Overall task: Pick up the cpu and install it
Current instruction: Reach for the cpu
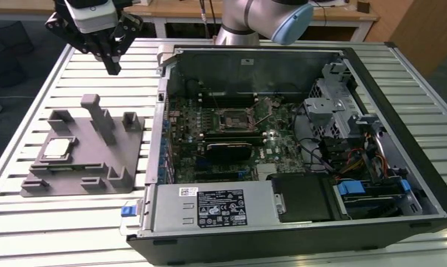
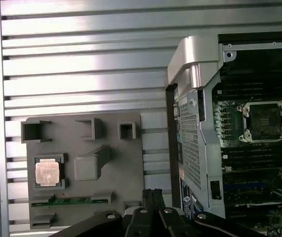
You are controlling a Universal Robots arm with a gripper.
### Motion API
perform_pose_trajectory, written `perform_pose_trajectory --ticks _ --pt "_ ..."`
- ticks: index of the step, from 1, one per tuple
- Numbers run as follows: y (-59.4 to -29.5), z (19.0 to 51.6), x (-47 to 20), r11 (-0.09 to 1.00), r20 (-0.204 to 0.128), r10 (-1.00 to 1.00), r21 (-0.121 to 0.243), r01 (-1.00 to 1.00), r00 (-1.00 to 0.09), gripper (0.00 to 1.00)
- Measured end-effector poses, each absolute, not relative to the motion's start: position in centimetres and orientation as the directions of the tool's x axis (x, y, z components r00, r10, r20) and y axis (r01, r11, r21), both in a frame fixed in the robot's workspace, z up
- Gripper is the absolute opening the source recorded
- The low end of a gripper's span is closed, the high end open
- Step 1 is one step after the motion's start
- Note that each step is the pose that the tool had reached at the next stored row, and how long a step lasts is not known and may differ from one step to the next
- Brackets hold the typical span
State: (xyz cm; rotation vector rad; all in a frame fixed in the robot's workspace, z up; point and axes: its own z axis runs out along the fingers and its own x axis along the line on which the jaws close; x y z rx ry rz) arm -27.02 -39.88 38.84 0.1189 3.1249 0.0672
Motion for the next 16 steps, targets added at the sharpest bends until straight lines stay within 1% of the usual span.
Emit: perform_pose_trajectory --ticks 16 --pt "-39.9 38.7 -30.2 0.996 -0.008 0.076 0.043 0.076 -0.997 0.11"
